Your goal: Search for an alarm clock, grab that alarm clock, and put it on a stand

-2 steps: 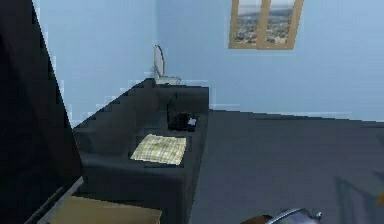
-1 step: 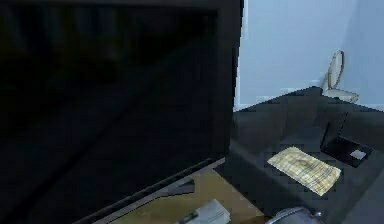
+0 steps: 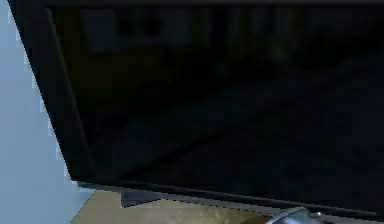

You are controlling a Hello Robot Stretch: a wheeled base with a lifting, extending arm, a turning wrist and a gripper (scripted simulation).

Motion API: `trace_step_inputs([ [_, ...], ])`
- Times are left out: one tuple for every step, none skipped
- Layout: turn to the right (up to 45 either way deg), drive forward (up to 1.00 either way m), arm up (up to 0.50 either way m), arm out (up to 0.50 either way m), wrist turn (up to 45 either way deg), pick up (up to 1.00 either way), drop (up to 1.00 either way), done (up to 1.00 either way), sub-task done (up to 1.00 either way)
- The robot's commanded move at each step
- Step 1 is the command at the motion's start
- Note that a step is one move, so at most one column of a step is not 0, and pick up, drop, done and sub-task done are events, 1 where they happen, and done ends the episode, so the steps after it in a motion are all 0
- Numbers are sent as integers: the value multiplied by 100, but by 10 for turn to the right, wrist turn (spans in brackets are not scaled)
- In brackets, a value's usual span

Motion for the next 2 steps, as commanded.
trace_step_inputs([
  [-450, 0, 0, 0, 0, 0, 0, 0, 0],
  [-180, 0, 0, 0, 0, 0, 0, 0, 0],
])
